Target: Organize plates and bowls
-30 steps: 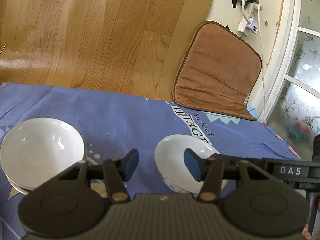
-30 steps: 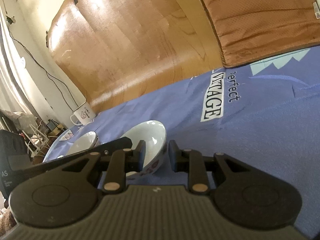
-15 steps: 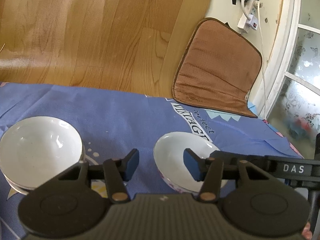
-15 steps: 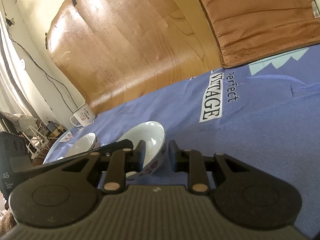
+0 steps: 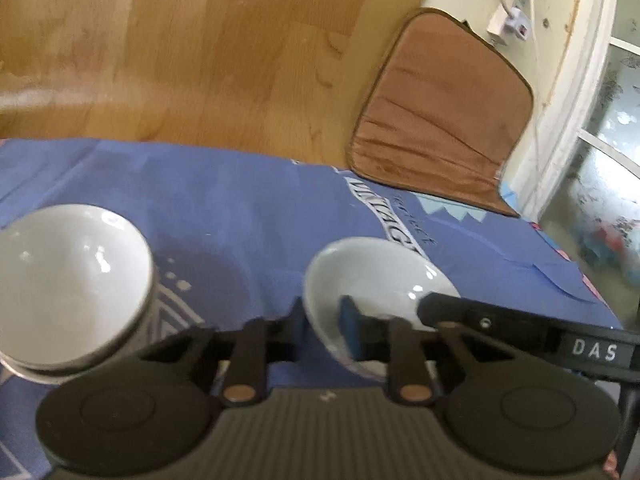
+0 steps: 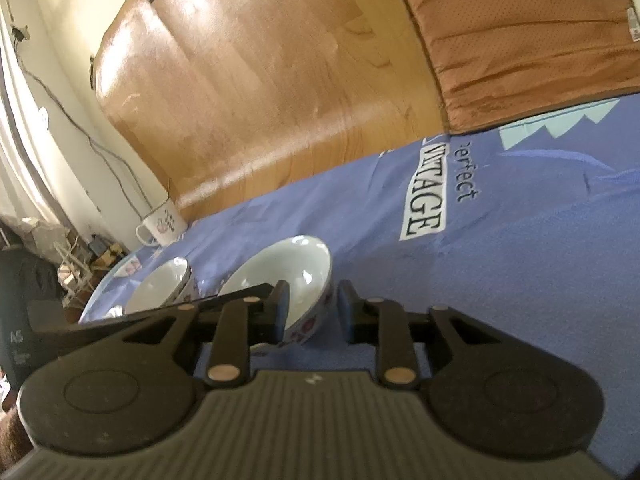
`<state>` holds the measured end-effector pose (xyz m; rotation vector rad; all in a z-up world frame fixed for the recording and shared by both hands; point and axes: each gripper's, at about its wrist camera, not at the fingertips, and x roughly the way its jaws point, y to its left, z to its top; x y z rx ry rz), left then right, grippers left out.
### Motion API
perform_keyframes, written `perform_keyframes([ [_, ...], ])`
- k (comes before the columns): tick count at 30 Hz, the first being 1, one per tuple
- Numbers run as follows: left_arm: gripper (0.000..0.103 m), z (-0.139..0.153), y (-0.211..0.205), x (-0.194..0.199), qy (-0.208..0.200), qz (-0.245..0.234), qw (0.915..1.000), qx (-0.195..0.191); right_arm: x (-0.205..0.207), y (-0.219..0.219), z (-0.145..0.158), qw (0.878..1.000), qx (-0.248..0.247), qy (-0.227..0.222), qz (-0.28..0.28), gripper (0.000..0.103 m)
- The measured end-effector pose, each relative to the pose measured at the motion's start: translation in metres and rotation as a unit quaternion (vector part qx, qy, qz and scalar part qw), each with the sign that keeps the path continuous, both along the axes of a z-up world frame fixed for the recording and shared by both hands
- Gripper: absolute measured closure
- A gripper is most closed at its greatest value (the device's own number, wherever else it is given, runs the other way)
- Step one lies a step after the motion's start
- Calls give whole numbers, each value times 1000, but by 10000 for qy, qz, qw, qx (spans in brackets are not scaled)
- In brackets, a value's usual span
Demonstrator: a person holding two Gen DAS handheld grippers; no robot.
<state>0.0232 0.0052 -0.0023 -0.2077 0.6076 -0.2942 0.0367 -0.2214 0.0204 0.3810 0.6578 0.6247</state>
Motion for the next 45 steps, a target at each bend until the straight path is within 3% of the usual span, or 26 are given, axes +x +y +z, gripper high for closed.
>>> perform_keyframes([
  [3,87,2,-1,-5,-128,89,9998,81,-6,7,3,9992,-290,-261,47,82],
  [6,88,6,4,-11,-112,114,9998,-106,-9,9,5,9984,-415,-379,51,87],
  [9,88,25,13,-28,-404,190,9988,-196,-14,9,13,9985,-342,-434,-43,90],
  [13,87,54,35,-48,-763,492,9958,-120,-26,21,41,9965,-54,-829,37,90],
  [16,87,61,64,-49,-612,913,9938,-154,-22,46,53,9951,-4,-943,292,90],
  [22,87,49,112,-45,-243,1642,9858,-266,-5,110,43,9945,-212,-641,804,90],
  [30,86,29,124,-38,-16,1698,9853,-176,0,147,33,9926,-608,-372,979,85],
  [32,82,28,118,-37,-32,1698,9855,2,-5,147,33,9931,-618,-488,870,70],
  [33,79,28,117,-38,-62,1699,9854,44,-7,147,35,9931,-623,-512,854,68],
  [38,50,37,117,-47,-277,1634,9861,-143,-8,130,38,9966,-392,-543,485,50],
  [39,40,40,116,-50,-361,1720,9844,-60,-6,127,38,9973,-313,-510,426,50],
  [45,31,44,122,-53,-376,1708,9843,-255,-6,105,32,9995,135,-68,273,49],
])
